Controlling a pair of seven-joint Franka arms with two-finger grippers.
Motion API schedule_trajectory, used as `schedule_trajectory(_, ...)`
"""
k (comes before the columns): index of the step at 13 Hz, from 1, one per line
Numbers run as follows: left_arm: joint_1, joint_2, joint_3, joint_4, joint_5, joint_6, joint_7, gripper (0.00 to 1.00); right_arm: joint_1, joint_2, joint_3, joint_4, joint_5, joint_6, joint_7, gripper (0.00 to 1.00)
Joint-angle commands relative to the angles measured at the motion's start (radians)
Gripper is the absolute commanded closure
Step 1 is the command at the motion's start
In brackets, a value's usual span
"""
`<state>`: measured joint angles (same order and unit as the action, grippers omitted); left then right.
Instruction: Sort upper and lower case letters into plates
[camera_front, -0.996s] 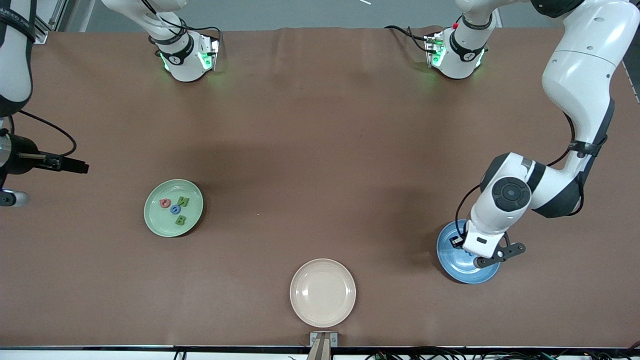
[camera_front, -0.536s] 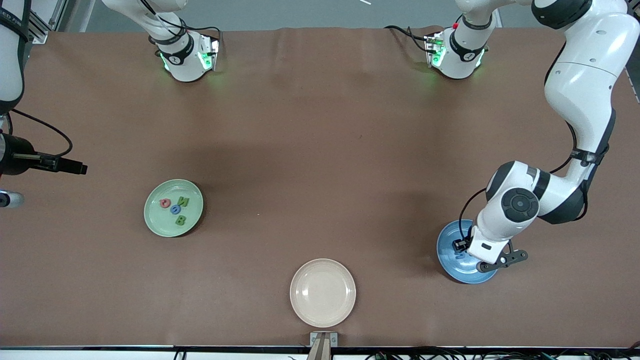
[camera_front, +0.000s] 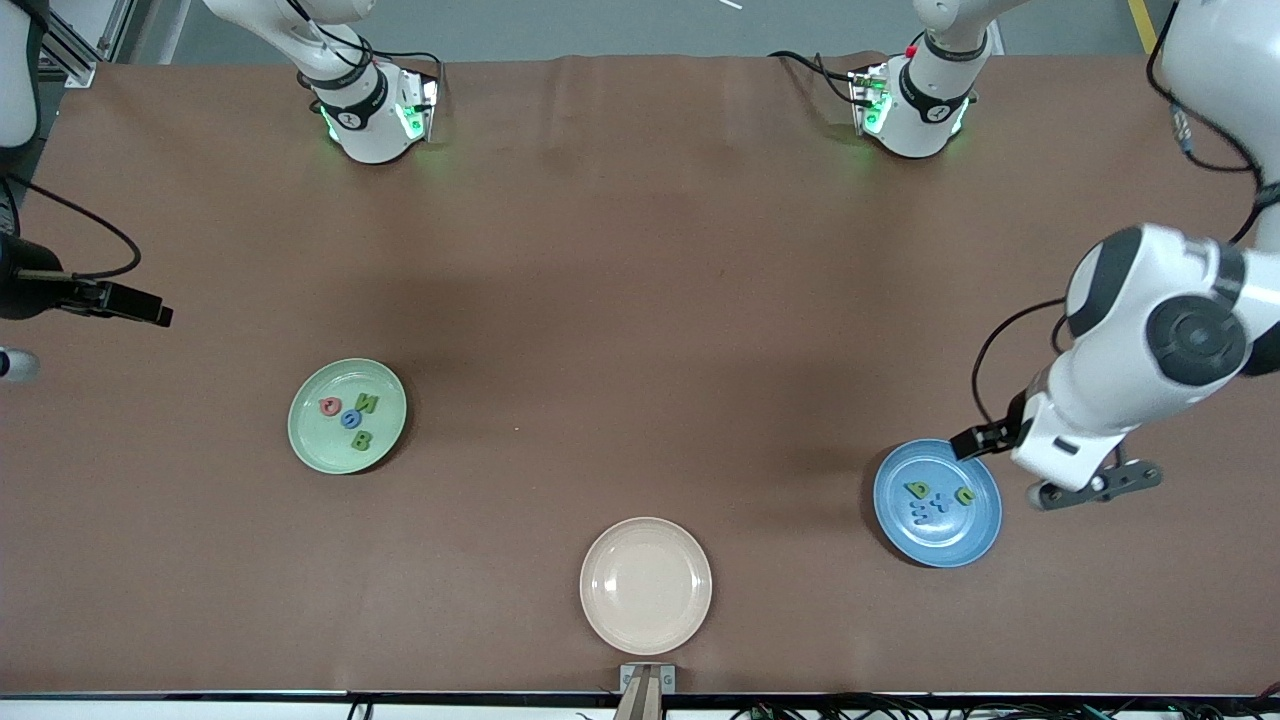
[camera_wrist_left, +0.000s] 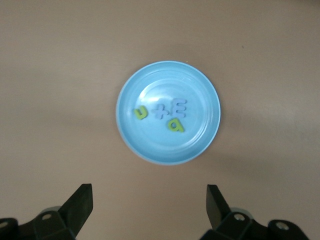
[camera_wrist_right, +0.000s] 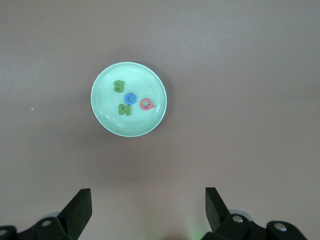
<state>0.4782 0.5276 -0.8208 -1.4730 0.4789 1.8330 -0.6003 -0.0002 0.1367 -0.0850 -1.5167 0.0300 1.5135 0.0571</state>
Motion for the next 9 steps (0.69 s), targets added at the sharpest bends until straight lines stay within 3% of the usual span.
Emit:
schedule_trajectory(1, 0.019, -0.095, -0.021, 0.031, -0.037, -0.120, 0.084, 0.00, -0.001, -0.156, 0.002, -0.210, 0.008, 0.108, -0.057, 0.00)
schedule_trajectory(5, 0.019, -0.179, -0.032, 0.097, -0.046, -0.285, 0.232, 0.00, -0.004, -0.229, 0.002, -0.235, 0.002, 0.082, -0.063, 0.00)
schedule_trajectory(9, 0.011, -0.277, -0.052, 0.097, -0.117, -0.325, 0.302, 0.00, -0.004, -0.288, 0.004, -0.237, -0.001, 0.039, -0.063, 0.00)
